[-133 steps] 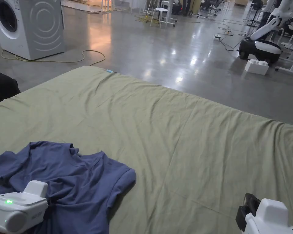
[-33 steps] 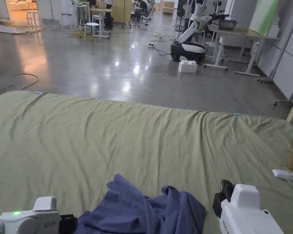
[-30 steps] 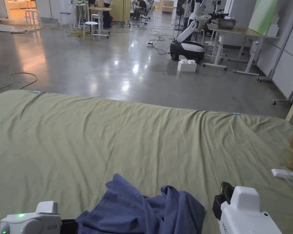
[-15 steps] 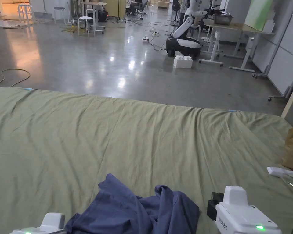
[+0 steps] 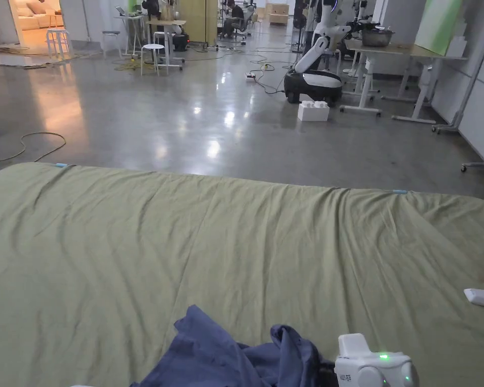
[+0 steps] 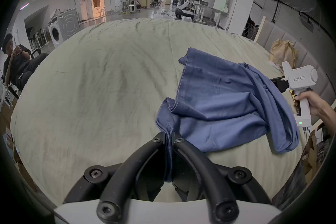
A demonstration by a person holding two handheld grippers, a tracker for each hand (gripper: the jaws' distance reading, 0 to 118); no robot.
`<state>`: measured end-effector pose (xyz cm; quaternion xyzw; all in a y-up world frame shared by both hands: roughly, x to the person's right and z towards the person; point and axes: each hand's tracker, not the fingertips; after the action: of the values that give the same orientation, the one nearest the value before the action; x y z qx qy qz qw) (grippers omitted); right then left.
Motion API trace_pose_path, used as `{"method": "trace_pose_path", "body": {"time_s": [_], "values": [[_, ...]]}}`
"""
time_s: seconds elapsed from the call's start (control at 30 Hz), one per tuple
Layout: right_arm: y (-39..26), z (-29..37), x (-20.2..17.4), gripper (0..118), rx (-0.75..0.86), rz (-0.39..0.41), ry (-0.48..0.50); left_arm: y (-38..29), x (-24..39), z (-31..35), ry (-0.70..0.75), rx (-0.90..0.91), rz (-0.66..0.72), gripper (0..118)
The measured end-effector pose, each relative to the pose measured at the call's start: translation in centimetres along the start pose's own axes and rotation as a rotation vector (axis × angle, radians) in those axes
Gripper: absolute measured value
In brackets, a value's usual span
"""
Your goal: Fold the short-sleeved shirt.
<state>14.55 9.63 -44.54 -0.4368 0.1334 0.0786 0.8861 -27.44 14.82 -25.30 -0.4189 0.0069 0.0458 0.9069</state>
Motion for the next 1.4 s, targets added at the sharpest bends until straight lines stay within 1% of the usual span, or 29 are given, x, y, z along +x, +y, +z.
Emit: {"method": "trace_pose_path", "body": {"time_s": [0.03,0.07,0.1,0.13,0.2,0.23,0.27,0.33,0.37,0.47,0.6,0.67,0.77,0.8,0.97,1.13,1.2,1.23,1.3,1.33,1.37,1.4], "values": [[0.1,0.3,0.2,42,0.01,-0.018,-0.004,0.0,-0.1,0.1,0.002,0.002,0.0,7],[0.2,0.6,0.4,20,0.007,-0.021,0.008,-0.1,-0.1,0.1,-0.001,0.004,0.005,7],[0.2,1.3,0.2,4,0.025,-0.025,0.055,-0.1,-0.1,0.2,-0.001,0.009,0.009,7],[0.0,2.0,0.2,4,0.04,-0.022,0.044,0.1,-0.1,0.3,-0.001,0.011,0.007,7],[0.1,3.2,0.1,4,0.06,0.018,0.027,0.5,0.0,0.7,-0.004,0.022,0.003,7],[0.1,3.9,0.1,4,0.069,0.021,0.009,0.7,-0.1,1.1,-0.011,0.036,0.005,7],[0.3,4.7,0.3,4,0.073,0.012,0.003,1.1,-0.1,1.4,-0.017,0.049,0.01,7],[0.6,6.8,1.1,4,0.117,-0.041,-0.026,1.9,-0.4,2.4,-0.031,0.095,0.025,7],[0.8,7.9,1.0,4,0.134,-0.044,-0.033,2.6,-0.6,3.0,-0.04,0.112,0.026,7],[1.6,10.9,1.4,4,0.196,-0.014,-0.074,4.3,-1.0,4.7,-0.053,0.158,0.034,6],[3.0,15.0,1.6,4,0.244,-0.011,-0.109,7.5,-2.3,7.7,-0.045,0.274,0.048,6],[3.8,17.0,2.0,4,0.275,0.003,-0.147,9.2,-2.9,8.8,-0.035,0.283,0.044,6],[4.9,19.9,2.9,4,0.31,-0.026,-0.156,11.2,-3.9,10.8,-0.004,0.381,0.048,6],[5.2,20.8,3.2,4,0.323,-0.032,-0.162,12.4,-4.3,11.6,-0.014,0.365,0.043,6],[6.7,25.3,4.2,4,0.391,-0.049,-0.196,16.0,-5.4,15.1,0.022,0.435,0.038,6],[8.7,28.7,4.9,4,0.455,-0.054,-0.224,19.3,-6.1,17.2,0.05,0.468,0.046,6],[9.6,30.1,4.6,4,0.486,-0.035,-0.237,20.5,-6.4,17.6,0.048,0.484,0.051,6],[10.0,30.6,4.6,4,0.496,-0.039,-0.232,19.3,-6.3,16.9,0.047,0.486,0.052,6],[11.1,31.8,4.6,4,0.51,-0.036,-0.224,19.3,-6.3,16.9,0.048,0.493,0.061,5],[11.6,32.1,4.9,4,0.528,-0.091,-0.198,21.1,-7.4,16.9,0.046,0.495,0.067,5],[12.2,32.7,5.1,4,0.533,-0.106,-0.208,21.8,-7.7,16.6,0.054,0.503,0.084,4],[12.7,33.3,5.0,4,0.537,-0.101,-0.216,22.1,-7.8,16.2,0.046,0.501,0.091,4]]}}
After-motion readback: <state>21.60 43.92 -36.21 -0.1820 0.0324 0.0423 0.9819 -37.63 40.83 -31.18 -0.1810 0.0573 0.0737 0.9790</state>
